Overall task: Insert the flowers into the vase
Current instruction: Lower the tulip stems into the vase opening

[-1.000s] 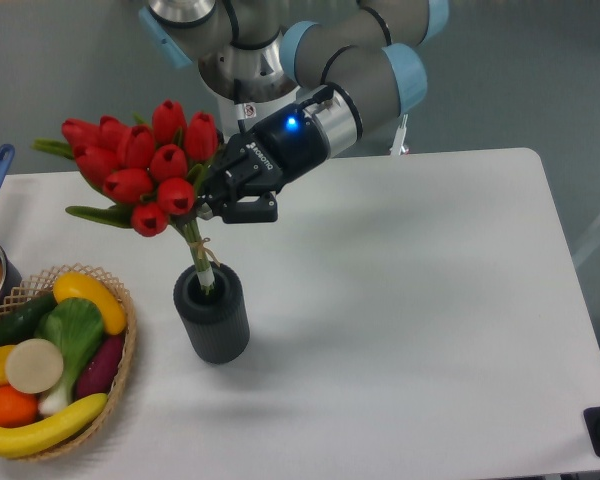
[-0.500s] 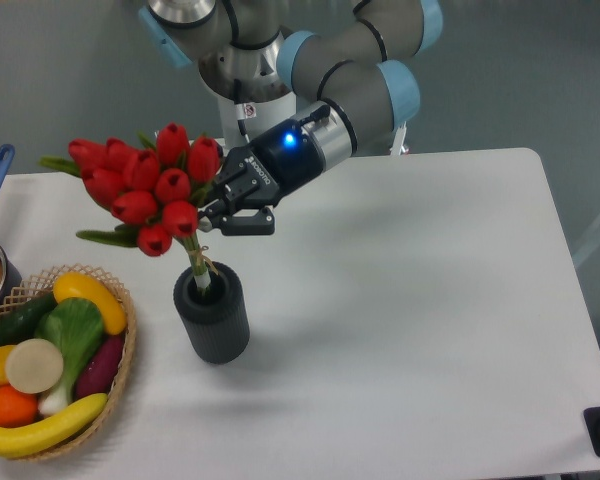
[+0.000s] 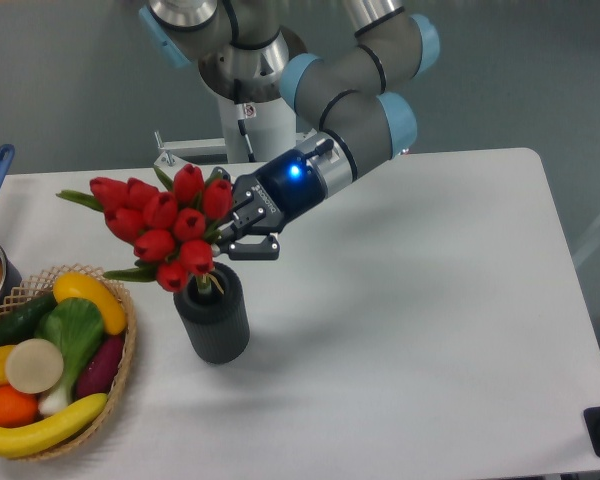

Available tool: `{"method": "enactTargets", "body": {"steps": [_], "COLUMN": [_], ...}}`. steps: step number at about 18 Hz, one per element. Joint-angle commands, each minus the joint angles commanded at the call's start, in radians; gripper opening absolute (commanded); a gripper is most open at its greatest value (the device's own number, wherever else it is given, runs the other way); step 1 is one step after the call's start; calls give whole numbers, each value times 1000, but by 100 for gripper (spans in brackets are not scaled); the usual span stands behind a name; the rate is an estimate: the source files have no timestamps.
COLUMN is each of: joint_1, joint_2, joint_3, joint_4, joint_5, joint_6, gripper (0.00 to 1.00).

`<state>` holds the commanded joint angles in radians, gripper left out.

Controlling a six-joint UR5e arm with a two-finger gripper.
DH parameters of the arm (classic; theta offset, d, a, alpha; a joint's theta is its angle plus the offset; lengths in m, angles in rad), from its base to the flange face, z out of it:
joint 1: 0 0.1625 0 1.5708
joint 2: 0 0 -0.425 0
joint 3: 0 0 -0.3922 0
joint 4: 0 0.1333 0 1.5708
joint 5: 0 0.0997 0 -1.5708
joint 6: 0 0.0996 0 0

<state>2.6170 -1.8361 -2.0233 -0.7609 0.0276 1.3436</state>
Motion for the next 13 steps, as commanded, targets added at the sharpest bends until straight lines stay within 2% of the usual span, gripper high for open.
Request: {"method": "enactTargets", "body": {"steps": [8,13], "joint_1": [0,0], "joint_2": [-54,-58], "joint_3": [-8,-24], "joint_4": [2,3], "joint_5": [57,61], "joint_6": [6,8], "gripper": [24,27]}}
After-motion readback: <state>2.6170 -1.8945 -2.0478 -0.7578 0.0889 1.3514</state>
